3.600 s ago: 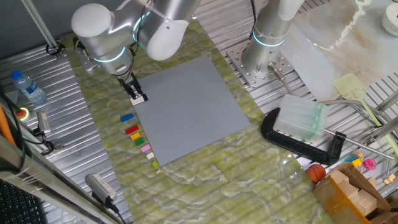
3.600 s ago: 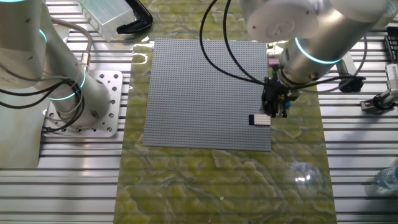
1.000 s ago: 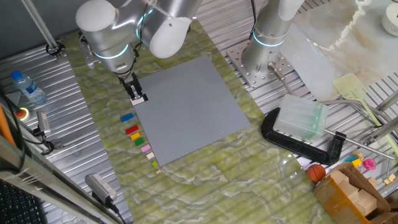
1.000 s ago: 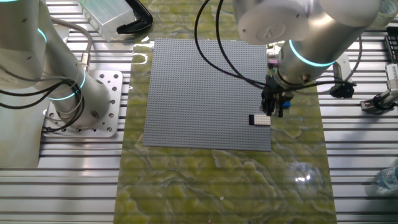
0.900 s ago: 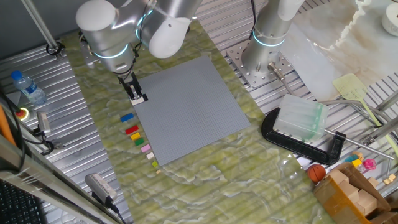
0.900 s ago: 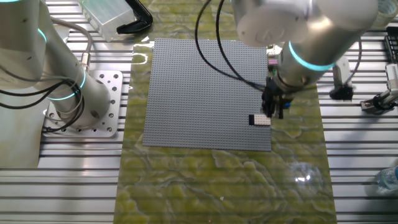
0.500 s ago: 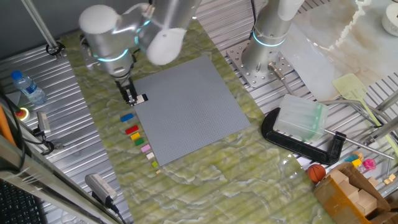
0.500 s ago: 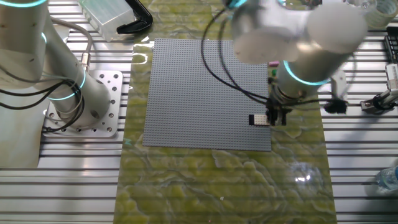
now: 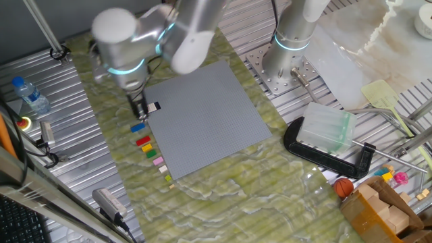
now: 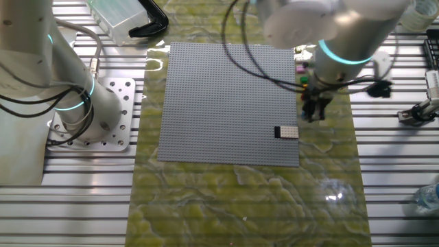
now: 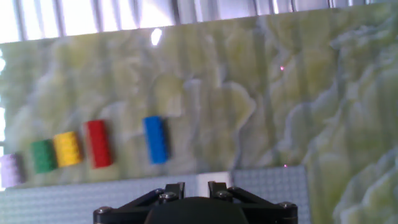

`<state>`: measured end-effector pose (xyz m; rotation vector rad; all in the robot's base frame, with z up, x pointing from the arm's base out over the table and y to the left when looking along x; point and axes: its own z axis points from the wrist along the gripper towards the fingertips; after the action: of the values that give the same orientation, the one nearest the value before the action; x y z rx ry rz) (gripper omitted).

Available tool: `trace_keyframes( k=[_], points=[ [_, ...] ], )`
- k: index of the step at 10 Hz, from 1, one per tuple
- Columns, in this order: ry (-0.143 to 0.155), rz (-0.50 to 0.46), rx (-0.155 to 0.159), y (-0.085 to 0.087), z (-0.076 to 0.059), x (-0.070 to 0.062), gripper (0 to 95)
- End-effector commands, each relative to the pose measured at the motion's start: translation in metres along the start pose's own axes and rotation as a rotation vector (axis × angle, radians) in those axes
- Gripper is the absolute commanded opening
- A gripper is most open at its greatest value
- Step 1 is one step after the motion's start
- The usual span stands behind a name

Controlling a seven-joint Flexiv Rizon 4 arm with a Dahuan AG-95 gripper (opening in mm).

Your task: Build with small Lego blocks

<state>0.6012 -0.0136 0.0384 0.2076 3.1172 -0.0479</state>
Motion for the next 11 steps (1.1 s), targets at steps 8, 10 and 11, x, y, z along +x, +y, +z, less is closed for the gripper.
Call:
trace_keyframes(
  k=[8, 10, 11],
  points=[
    [-0.023, -0.104, -0.005, 0.000, 0.009, -0.006, 19.0],
    [-0.026, -0.114, -0.007, 0.001, 0.012, -0.008, 19.0],
    [-0.027, -0.122, -0.007, 0.002, 0.013, -0.009, 19.0]
  ],
)
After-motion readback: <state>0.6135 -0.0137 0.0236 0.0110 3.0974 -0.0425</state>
